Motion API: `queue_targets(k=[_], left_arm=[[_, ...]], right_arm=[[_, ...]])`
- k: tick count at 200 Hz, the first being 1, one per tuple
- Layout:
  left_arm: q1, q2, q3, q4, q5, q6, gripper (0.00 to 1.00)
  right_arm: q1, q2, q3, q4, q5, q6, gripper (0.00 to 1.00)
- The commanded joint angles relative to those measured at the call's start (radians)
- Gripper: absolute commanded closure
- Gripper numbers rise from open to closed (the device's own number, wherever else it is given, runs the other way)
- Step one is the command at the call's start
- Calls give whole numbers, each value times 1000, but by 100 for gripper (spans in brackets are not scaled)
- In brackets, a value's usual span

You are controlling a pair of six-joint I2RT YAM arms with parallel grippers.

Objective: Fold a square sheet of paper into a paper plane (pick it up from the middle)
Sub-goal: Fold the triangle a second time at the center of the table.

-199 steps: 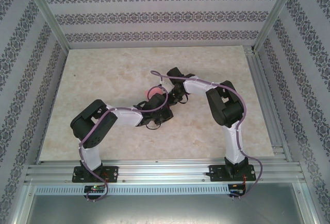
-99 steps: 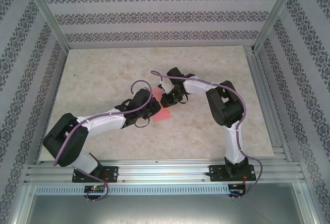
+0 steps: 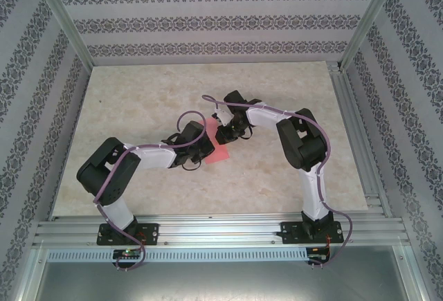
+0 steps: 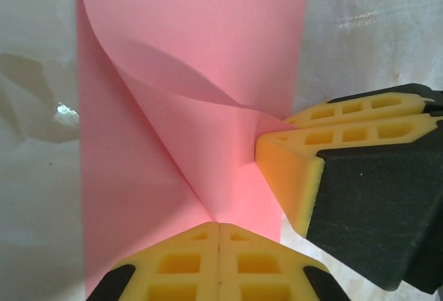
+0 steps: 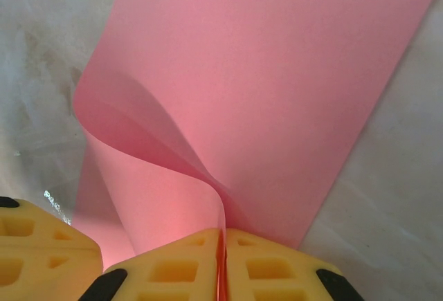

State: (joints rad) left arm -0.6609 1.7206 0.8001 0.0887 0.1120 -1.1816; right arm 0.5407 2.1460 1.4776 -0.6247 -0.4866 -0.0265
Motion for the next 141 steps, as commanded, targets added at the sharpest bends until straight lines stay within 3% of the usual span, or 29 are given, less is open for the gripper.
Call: queue_targets(k=[1, 90, 141], left_arm=[[15, 28, 37, 91, 24, -34, 100], [18, 115, 85, -20, 5, -40, 100], [19, 135, 74, 1, 18, -51, 100]], right_arm=[[5, 42, 1, -12, 50, -16, 89], [5, 41, 0, -14, 52, -18, 89], [5, 43, -1, -14, 52, -18, 89]])
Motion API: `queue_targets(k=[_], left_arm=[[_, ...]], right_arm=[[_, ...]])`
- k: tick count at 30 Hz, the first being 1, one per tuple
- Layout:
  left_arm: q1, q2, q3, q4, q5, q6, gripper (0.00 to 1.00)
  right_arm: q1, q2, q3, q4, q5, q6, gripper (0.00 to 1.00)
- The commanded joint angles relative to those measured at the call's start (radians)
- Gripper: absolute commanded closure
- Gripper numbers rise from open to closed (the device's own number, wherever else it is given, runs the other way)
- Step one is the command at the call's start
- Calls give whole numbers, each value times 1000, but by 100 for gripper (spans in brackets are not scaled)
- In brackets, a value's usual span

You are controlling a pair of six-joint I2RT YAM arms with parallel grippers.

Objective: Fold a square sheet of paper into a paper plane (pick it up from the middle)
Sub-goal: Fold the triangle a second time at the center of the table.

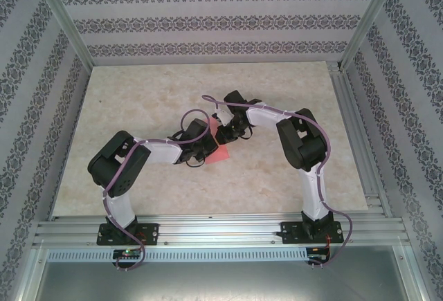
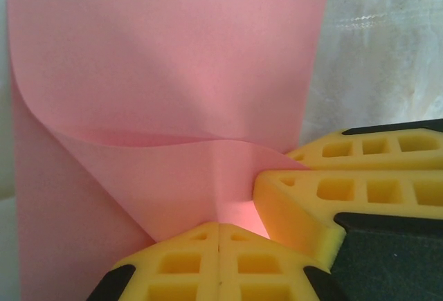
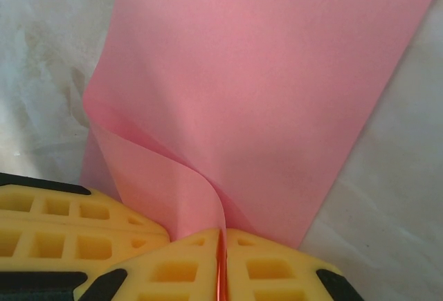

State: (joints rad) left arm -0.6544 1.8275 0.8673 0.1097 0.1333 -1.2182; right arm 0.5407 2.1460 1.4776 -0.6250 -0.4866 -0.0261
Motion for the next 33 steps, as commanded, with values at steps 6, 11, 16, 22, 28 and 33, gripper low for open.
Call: queue_targets(k=[6, 11, 16, 22, 28, 33], left_arm=[[15, -28, 47, -65, -18, 29, 100], [39, -64, 51, -81, -29, 65, 100], [56, -39, 52, -78, -9, 82, 100], [58, 16, 38, -23, 24, 65, 100], [60, 37, 0, -42, -17, 77, 100], [62, 28, 8, -20, 18, 86, 100]], right_arm=[[5, 42, 0, -17, 58, -19, 89], [4, 42, 0, -18, 59, -19, 89], [5, 41, 1, -18, 59, -20, 89], [5, 44, 0, -19, 60, -21, 89], [5, 46, 2, -20, 62, -20, 89], [5, 46, 1, -22, 62, -20, 89]])
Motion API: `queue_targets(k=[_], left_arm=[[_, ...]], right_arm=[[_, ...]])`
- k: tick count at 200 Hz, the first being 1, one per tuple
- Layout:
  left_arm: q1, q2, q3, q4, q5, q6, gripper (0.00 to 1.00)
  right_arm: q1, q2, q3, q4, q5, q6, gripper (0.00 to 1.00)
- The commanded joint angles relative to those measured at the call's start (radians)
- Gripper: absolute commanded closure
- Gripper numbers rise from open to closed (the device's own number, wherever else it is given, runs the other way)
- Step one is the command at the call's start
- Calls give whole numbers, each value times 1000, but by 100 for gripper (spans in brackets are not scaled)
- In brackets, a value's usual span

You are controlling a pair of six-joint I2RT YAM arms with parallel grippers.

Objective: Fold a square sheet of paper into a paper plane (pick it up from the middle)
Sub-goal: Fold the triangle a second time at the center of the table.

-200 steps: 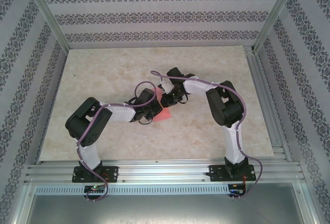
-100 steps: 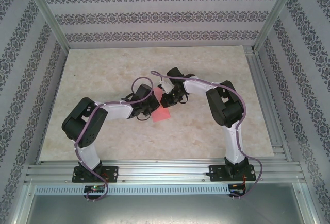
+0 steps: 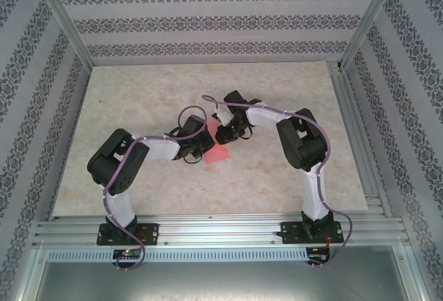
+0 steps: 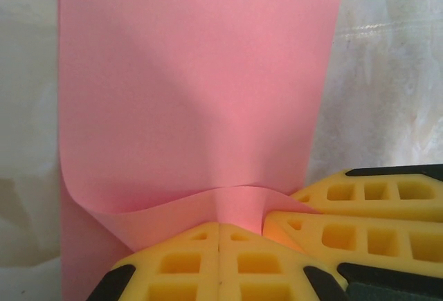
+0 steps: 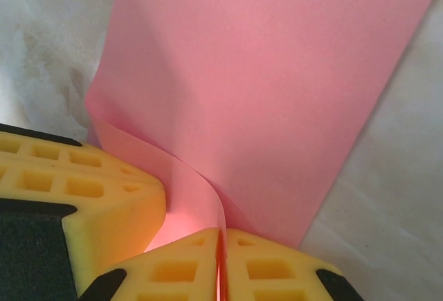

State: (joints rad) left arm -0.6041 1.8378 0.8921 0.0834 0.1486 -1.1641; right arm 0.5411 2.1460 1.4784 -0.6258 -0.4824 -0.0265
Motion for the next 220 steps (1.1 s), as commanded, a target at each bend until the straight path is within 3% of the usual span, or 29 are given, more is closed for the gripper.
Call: queue_targets(k=[1, 64, 220], left_arm=[[12, 7, -11, 9, 8, 35, 100], [48, -78, 39, -68, 1, 107, 97], [72, 32, -6, -37, 0, 141, 97]], right_arm=[[5, 46, 1, -20, 58, -20, 90], [7, 46, 0, -20, 59, -20, 90], [7, 47, -1, -25, 61, -22, 89]])
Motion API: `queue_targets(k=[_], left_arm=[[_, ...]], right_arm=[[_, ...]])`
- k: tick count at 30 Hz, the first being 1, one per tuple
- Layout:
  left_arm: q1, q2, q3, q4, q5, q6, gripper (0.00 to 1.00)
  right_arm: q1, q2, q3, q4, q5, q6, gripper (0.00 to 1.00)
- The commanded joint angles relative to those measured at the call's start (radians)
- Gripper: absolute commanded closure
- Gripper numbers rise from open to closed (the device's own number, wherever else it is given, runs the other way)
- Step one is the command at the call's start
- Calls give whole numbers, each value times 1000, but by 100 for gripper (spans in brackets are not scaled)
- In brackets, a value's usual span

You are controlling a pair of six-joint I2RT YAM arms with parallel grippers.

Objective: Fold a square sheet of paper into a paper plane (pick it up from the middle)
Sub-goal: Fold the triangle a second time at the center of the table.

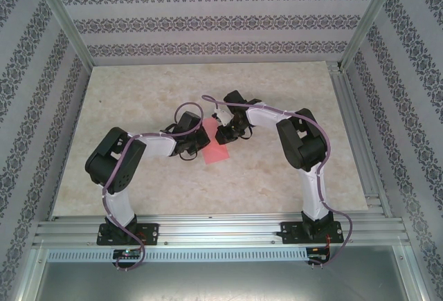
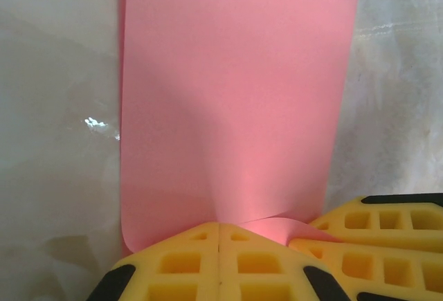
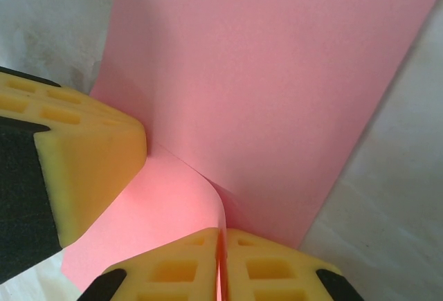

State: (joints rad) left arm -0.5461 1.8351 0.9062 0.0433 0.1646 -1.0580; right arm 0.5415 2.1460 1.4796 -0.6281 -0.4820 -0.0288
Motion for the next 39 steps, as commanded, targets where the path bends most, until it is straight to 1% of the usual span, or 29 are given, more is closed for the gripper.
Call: queue_targets(k=[1, 9, 13, 21, 32, 35, 39], left_arm=[[14, 35, -20, 4, -15, 35, 97], [31, -56, 28, -42, -7, 78, 94], [44, -77, 27, -43, -5, 86, 93], [56, -35, -3, -2, 25, 68, 93], [67, 47, -53, 49, 12, 68, 95], [73, 40, -58, 72, 32, 61, 94], [75, -4, -26, 47, 47, 80, 94]], right_arm=[[6, 47, -2, -22, 61, -20, 89], [6, 48, -1, -22, 59, -22, 90], [6, 48, 1, -22, 57, -19, 89], [7, 49, 2, -22, 56, -21, 89], [6, 50, 2, -24, 56, -21, 89], [6, 51, 3, -25, 55, -22, 89], [6, 50, 2, -24, 56, -22, 89]])
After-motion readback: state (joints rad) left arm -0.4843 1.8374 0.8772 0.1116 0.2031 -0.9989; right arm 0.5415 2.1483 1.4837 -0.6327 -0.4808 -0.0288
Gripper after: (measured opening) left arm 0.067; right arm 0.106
